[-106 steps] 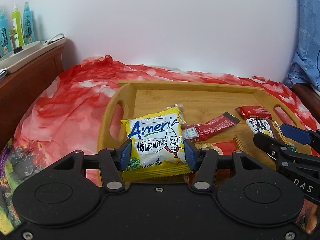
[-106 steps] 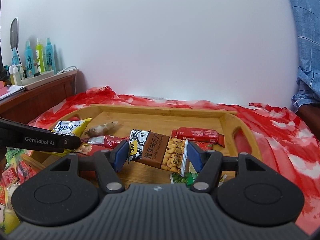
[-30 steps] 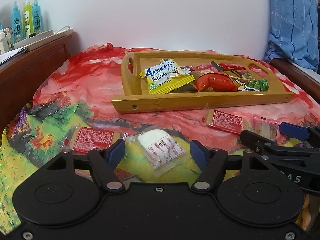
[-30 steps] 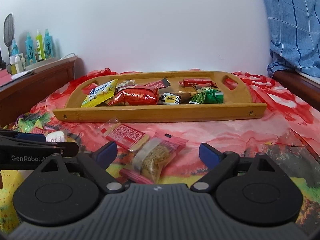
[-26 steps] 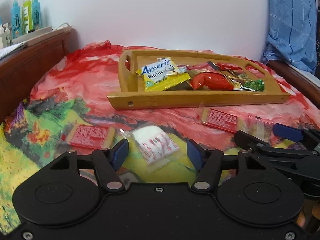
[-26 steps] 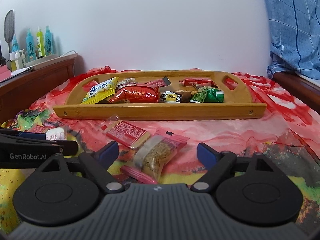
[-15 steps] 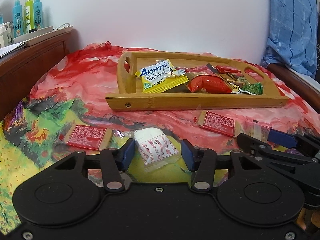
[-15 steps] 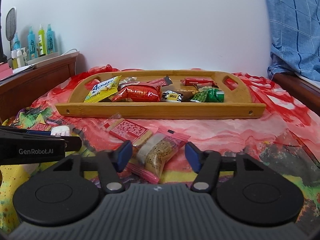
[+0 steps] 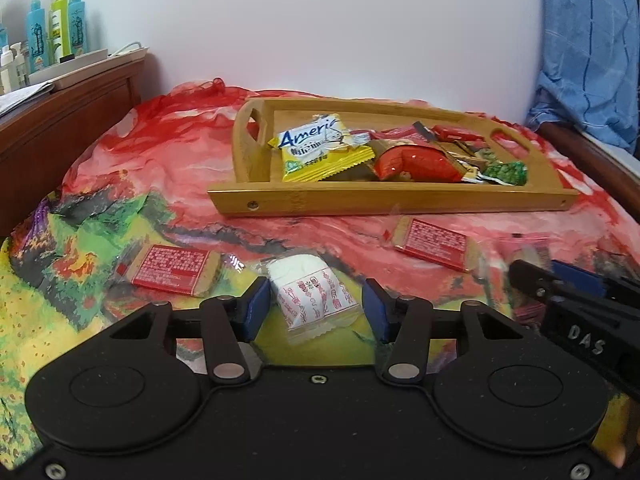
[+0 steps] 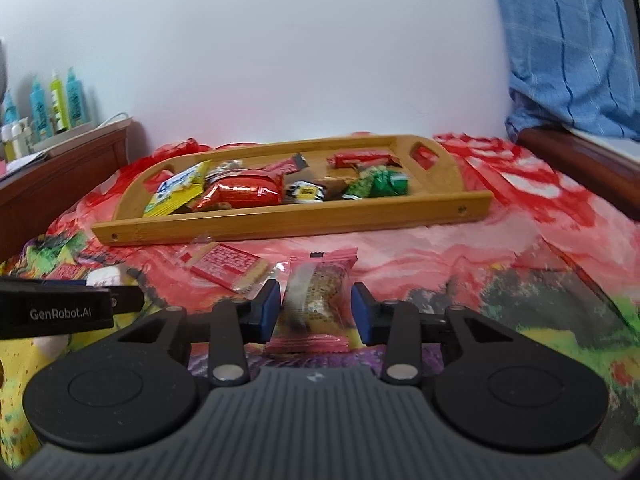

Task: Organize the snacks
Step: 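Grasp the white wrapped cake with the left gripper while the right gripper grasps the pink-wrapped cake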

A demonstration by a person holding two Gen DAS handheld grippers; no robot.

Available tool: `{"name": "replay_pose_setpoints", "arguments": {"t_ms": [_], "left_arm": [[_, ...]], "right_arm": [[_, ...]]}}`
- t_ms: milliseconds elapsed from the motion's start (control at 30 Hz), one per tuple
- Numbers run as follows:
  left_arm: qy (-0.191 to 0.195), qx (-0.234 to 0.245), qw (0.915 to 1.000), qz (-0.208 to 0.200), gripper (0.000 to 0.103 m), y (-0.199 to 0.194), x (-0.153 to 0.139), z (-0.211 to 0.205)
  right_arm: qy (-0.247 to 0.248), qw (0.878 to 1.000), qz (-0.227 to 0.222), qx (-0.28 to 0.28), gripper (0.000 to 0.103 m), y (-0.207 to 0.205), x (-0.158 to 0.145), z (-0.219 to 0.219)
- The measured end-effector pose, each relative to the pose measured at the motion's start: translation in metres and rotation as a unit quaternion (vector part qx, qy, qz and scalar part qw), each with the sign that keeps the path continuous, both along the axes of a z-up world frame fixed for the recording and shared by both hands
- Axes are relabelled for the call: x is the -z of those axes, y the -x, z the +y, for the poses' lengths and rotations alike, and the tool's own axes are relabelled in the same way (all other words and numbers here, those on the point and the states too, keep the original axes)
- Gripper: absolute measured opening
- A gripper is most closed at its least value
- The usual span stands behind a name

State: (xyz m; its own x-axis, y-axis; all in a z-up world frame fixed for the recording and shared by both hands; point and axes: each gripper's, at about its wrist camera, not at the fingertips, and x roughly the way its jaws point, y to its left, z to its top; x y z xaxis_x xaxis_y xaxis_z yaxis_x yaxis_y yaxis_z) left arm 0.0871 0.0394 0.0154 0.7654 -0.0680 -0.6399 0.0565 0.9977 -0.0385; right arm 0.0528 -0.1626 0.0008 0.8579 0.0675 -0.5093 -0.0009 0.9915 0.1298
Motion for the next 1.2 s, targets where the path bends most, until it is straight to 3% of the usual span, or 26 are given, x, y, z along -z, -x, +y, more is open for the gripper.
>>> {"name": "replay_pose_setpoints", "arguments": {"t_ms": [100,133,300,367,433,467,900,1200], "left_arm": [[-0.005,-0.006,1.0,-0.001,0.05,-0.002,0.001,-0.002],[-0.008,-0.007,0.9999,-0.001,0.05,-0.003,0.002,-0.003],[-0.013,-0.015,0.9998,-0.004,0.048,-0.006,0.004,-0.008],[-0.007,-0.017,0.9998,-0.005,0.046,-0.006,0.002,-0.007],[0.003,-0.019,0.9998,-0.006,0.043,-0.005,0.0,-0.006],[0.005,-0.02,0.9998,-0.006,0.039,-0.004,-0.001,-0.006],[0.006,-0.014,0.9991,-0.04,0.039,0.005,-0.031,-0.004],[0.015,-0.004,0.9979,-0.062,0.039,-0.014,-0.066,-0.006]], "right_arm": [[-0.014,1.0,0.0,0.011,0.048,-0.002,0.002,-0.005],[-0.017,1.0,-0.001,0.012,0.059,-0.003,0.002,-0.006],[-0.012,1.0,-0.004,0.016,0.061,-0.009,0.006,-0.003],[-0.006,1.0,-0.004,0.014,0.045,-0.01,0.006,-0.001],[-0.005,1.0,-0.003,0.007,0.037,-0.012,0.003,0.0],[-0.013,1.0,-0.001,0.003,0.036,-0.012,0.001,-0.001],[-0.054,0.998,-0.028,-0.001,0.034,-0.014,-0.024,-0.021],[-0.081,0.995,-0.057,0.004,0.034,-0.048,-0.053,-0.051]]}}
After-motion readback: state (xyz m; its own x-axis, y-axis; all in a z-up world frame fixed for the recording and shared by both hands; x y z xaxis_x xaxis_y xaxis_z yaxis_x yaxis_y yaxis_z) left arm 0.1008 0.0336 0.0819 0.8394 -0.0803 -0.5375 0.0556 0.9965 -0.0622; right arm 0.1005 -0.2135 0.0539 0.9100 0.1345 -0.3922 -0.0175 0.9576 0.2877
